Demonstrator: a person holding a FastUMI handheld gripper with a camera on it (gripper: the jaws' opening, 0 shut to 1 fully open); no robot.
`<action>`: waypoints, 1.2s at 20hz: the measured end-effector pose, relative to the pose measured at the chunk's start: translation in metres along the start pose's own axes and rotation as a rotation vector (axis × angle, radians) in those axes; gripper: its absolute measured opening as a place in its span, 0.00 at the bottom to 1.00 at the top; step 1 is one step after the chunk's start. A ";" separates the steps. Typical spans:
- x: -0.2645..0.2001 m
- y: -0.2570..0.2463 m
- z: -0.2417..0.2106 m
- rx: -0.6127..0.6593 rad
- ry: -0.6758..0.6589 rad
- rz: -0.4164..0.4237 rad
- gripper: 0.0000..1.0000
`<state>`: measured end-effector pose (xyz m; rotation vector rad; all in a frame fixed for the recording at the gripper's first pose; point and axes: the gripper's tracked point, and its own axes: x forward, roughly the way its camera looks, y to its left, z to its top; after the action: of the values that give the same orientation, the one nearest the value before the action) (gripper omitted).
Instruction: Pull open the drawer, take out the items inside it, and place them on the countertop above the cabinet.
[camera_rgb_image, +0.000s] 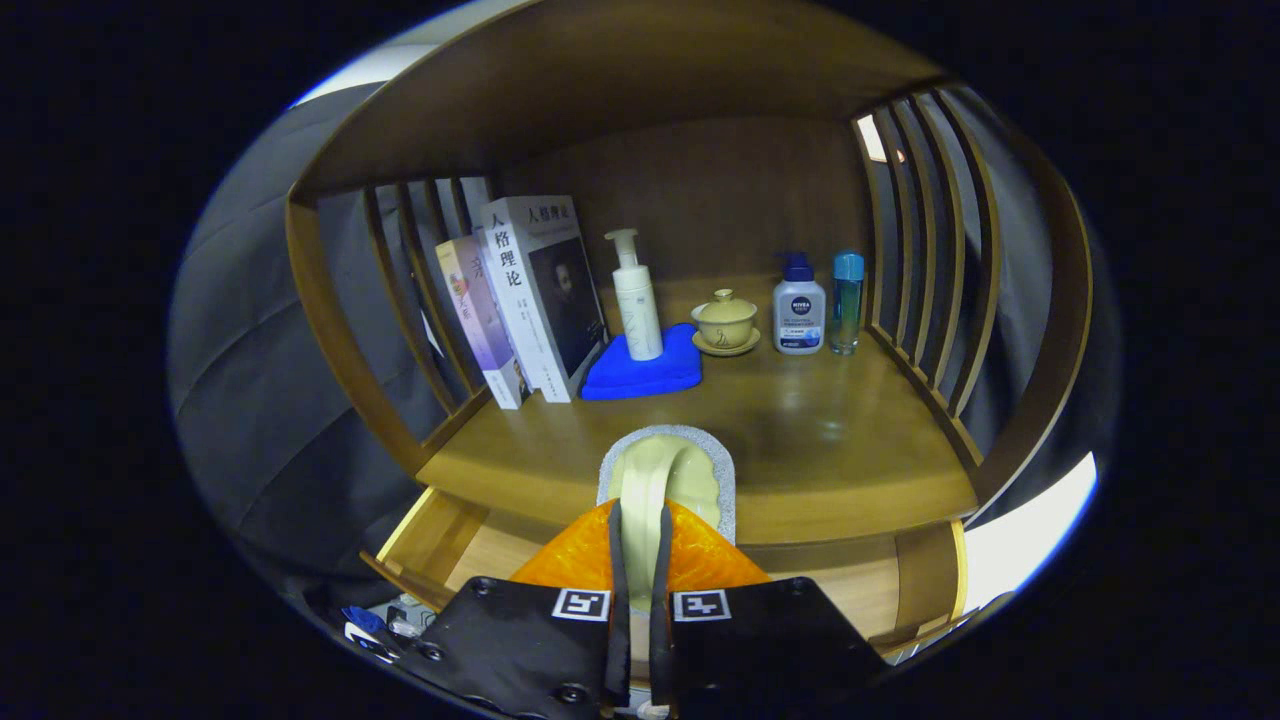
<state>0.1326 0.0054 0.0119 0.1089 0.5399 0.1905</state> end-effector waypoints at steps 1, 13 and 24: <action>0.004 -0.002 0.002 0.001 0.000 -0.011 0.09; 0.050 -0.015 0.026 0.084 0.020 -0.052 0.11; 0.072 -0.025 0.015 0.094 -0.033 -0.069 0.80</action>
<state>0.2043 -0.0047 -0.0148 0.1844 0.5188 0.0958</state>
